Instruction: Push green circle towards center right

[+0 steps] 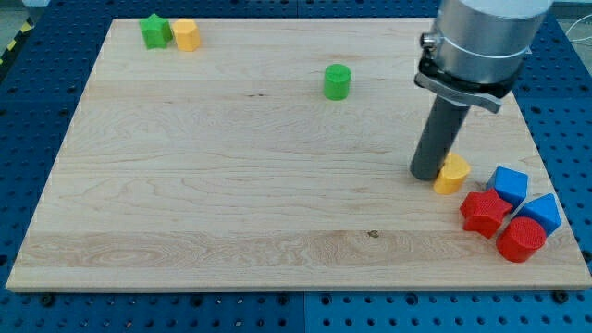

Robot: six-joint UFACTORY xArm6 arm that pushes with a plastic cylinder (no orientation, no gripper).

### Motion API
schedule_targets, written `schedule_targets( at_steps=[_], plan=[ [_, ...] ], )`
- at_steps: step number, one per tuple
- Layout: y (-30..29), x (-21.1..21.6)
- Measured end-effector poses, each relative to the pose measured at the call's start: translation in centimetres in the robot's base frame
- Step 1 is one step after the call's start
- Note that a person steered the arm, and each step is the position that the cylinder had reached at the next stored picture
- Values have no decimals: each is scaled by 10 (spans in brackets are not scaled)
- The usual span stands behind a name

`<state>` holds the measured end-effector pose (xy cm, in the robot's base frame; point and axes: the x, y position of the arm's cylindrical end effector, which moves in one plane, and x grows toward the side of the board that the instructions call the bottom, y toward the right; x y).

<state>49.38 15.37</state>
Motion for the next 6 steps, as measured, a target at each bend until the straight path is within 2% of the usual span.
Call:
schedule_targets(
  at_steps=[2,3,4,6],
  plan=[
    [4,3],
    [-32,-7],
    [-95,-33],
    [-180,-105]
  ],
)
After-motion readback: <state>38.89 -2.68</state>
